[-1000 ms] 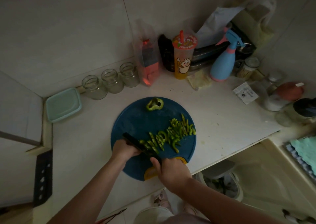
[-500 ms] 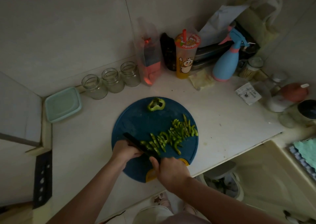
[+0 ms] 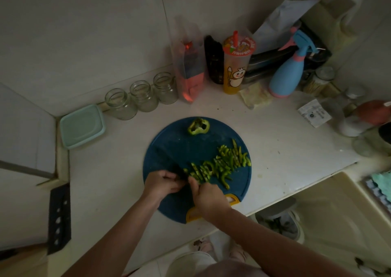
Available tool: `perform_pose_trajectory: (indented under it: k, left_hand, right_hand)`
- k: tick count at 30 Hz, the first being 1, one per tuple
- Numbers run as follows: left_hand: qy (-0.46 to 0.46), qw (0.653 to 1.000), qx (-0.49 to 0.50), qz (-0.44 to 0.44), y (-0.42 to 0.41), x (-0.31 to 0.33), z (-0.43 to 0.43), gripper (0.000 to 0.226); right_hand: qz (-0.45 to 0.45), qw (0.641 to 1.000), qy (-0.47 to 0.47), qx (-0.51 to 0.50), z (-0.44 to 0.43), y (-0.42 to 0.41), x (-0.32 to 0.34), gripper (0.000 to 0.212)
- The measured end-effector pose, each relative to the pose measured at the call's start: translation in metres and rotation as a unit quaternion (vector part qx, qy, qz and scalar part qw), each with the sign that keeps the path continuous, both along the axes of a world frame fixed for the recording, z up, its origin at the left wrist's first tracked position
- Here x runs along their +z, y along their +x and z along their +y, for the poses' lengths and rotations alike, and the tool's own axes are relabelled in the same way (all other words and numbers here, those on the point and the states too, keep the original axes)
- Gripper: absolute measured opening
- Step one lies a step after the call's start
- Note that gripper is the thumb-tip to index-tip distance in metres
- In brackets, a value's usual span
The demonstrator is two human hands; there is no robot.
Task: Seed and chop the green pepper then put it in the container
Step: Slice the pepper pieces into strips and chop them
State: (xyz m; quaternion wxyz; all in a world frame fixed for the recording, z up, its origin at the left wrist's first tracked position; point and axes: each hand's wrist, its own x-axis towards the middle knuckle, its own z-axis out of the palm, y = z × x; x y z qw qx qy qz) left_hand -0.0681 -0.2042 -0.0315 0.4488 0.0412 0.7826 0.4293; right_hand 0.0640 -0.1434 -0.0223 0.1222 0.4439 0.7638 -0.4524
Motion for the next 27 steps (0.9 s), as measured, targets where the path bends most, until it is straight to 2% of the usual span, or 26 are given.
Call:
perform_pose_trajectory:
  k: [3,6,11,15,18,27]
  left_hand:
    - [0.022,1.0,0.01,-0.013,0.0,0.003,-0.003,0.024]
    - [0.036,0.999,0.009,-0.028,0.001,0.004,-0.005,0.022]
    - [0.032,0.999,0.022,-0.02,0.002,0.004,-0.004,0.022]
    - [0.022,0.999,0.038,-0.032,0.005,0.005,-0.001,0.018]
    - [0.009,0.999,0.041,-0.03,0.007,0.006,0.001,0.016]
    - [-0.006,0.999,0.039,-0.033,0.01,0.005,0.004,0.008]
  right_hand:
    - [0.031,0.992,-0.08,-0.092,0.008,0.012,-0.004,0.053]
    - [0.058,0.984,-0.097,-0.14,0.008,0.026,-0.004,0.06]
    - [0.06,0.994,-0.059,-0.072,0.002,0.039,0.0,0.058]
    - [0.057,0.998,-0.011,-0.002,-0.009,0.042,-0.001,0.075]
    - [0.066,0.998,-0.005,-0.009,-0.013,0.042,-0.004,0.056]
    - [0.053,0.998,0.022,-0.005,-0.02,0.043,0.002,0.059]
